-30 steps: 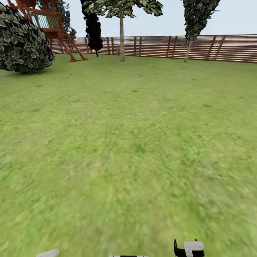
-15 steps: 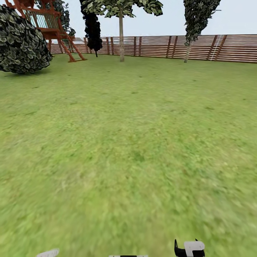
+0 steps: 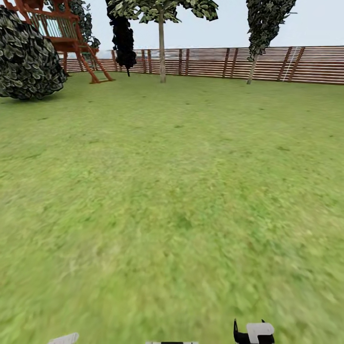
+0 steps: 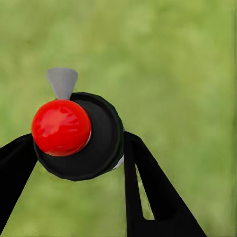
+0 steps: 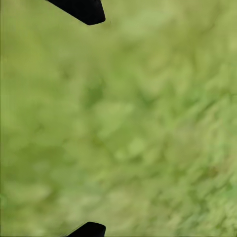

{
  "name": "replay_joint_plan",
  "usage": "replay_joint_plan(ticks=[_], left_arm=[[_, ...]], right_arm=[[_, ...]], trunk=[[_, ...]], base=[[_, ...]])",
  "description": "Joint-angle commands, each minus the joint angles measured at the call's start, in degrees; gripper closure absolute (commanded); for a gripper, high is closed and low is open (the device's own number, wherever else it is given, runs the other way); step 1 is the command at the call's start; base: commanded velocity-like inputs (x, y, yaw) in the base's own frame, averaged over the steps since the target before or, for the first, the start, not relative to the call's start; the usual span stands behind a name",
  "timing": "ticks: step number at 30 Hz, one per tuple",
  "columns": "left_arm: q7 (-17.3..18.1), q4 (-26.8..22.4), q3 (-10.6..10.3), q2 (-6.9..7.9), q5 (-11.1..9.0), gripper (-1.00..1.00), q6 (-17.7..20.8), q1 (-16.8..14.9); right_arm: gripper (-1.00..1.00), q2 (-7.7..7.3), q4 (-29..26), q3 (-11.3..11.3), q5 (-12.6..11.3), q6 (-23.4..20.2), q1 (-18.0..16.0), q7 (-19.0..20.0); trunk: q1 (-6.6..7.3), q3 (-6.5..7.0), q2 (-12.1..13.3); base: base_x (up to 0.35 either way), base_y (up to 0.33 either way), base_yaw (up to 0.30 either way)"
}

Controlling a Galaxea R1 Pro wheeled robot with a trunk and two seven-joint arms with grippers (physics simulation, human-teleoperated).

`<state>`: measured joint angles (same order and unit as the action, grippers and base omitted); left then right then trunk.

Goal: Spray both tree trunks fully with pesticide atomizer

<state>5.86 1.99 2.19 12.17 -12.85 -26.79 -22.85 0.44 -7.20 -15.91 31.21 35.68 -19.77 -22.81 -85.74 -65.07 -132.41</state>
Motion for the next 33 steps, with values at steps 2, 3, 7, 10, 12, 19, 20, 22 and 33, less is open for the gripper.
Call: replay_joint_plan(ticks=[2, 3, 7, 10, 12, 19, 20, 22, 33], left_arm=[[0.0, 0.0, 0.0, 0.08, 0.0, 1.0, 0.0, 0.0], [0.0, 0.0, -0.1, -0.08, 0.0, 1.0, 0.0, 0.0], [0.0, 0.0, -0.1, -0.04, 0.0, 1.0, 0.0, 0.0], [0.0, 0.0, -0.1, -0.04, 0.0, 1.0, 0.0, 0.0], [0.0, 0.0, -0.1, -0.04, 0.0, 1.0, 0.0, 0.0], [0.0, 0.0, -0.1, -0.04, 0.0, 1.0, 0.0, 0.0], [0.0, 0.0, -0.1, -0.04, 0.0, 1.0, 0.0, 0.0], [0.0, 0.0, -0.1, -0.04, 0.0, 1.0, 0.0, 0.0], [0.0, 0.0, -0.1, -0.21, 0.1, 1.0, -0.1, 0.1]], right_arm=[[-1.0, 0.0, 0.0, 0.0, 0.0, 0.0, 0.0, 0.0], [-1.0, 0.07, 0.0, 0.0, 0.0, 0.0, 0.0, 0.0], [-1.0, 0.02, 0.0, 0.0, -0.1, 0.0, 0.0, 0.0], [-1.0, 0.01, 0.1, 0.0, -0.1, 0.0, 0.0, 0.0], [-1.0, 0.0, 0.1, 0.0, -0.1, 0.0, 0.0, 0.0], [-1.0, 0.0, 0.1, 0.0, -0.1, 0.0, 0.0, 0.0], [-1.0, 0.0, 0.0, 0.0, -0.1, 0.0, 0.0, 0.0], [-1.0, 0.0, 0.1, 0.0, -0.1, 0.0, 0.0, 0.0], [-1.0, 0.05, 0.1, 0.0, -0.1, 0.0, 0.0, -0.1]], trunk=[[0.0, 0.0, 0.0], [0.0, 0.0, 0.0], [0.0, 0.0, 0.0], [0.0, 0.0, 0.0], [0.0, 0.0, 0.0], [0.0, 0.0, 0.0], [0.0, 0.0, 0.0], [0.0, 0.0, 0.0], [0.0, 0.0, 0.0]], base=[[0.339, -0.082, 0.0], [0.339, -0.082, 0.0], [0.339, -0.082, 0.0], [0.339, -0.082, 0.0], [0.339, -0.082, 0.0], [0.339, -0.082, 0.0], [0.339, -0.083, 0.0], [0.339, -0.083, 0.0], [0.339, -0.087, 0.0]])
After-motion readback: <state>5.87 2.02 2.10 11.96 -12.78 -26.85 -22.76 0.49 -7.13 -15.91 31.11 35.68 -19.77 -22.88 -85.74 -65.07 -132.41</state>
